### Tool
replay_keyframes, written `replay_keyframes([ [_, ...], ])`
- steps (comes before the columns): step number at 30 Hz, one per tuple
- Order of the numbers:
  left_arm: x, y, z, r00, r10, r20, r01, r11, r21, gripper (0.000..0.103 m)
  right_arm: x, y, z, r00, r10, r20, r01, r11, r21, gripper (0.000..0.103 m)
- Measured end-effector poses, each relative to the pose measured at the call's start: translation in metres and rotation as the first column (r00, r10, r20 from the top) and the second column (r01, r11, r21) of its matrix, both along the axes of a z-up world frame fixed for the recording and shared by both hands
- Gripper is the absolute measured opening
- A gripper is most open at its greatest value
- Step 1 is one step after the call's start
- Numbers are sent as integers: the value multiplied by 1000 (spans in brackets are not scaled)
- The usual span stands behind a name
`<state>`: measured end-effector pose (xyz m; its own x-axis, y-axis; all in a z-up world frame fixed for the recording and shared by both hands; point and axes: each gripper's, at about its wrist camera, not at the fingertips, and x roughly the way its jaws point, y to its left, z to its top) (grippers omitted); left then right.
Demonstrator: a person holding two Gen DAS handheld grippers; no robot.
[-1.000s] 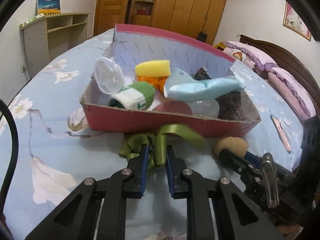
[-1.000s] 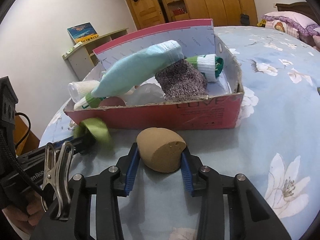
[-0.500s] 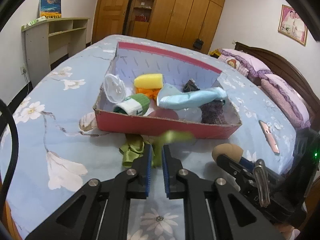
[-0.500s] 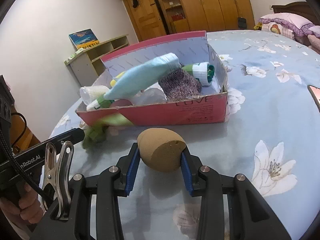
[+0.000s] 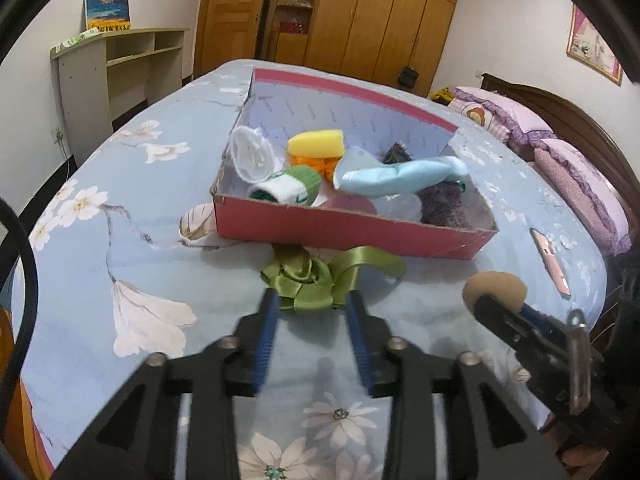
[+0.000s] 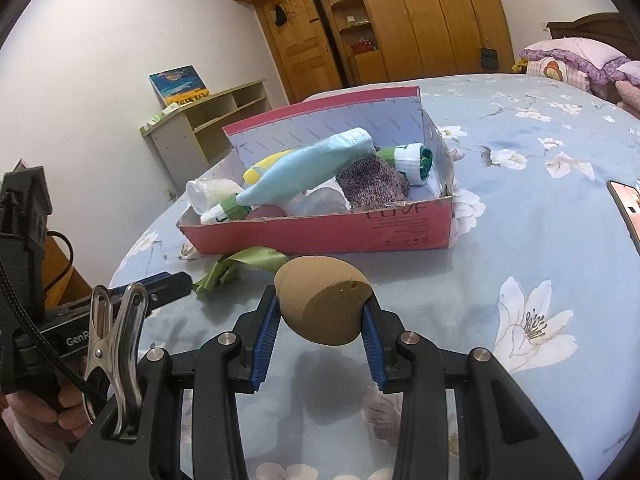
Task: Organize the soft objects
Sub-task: 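Lift the tan egg and green bow and carry them over the box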
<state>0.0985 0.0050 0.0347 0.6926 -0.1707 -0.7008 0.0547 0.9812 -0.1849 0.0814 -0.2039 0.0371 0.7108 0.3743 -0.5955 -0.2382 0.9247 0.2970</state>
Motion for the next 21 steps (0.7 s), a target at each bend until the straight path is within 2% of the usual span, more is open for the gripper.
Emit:
replay_keyframes([
  [7, 18, 14, -21, 995, 45, -85, -53, 993, -101, 43, 7, 1, -10, 1000, 6, -28, -6, 1000, 4, 40],
  [11, 29, 9, -31, 994, 27, -110, -41, 990, -137, 43, 10, 0, -14, 999, 9, -34, -9, 1000, 5, 40],
  [14, 36, -2, -34, 994, 11, -112, -25, 991, -129, 43, 12, -1, -17, 999, 9, -35, -9, 1000, 3, 40],
  [17, 43, -10, -38, 994, 34, -101, -44, 995, -92, 43, 13, -2, -18, 999, 8, -37, -8, 1000, 2, 40],
  [21, 49, -11, -39, 995, 52, -88, -60, 994, -91, 43, 15, -3, -22, 999, 10, -40, -10, 1000, 7, 40],
])
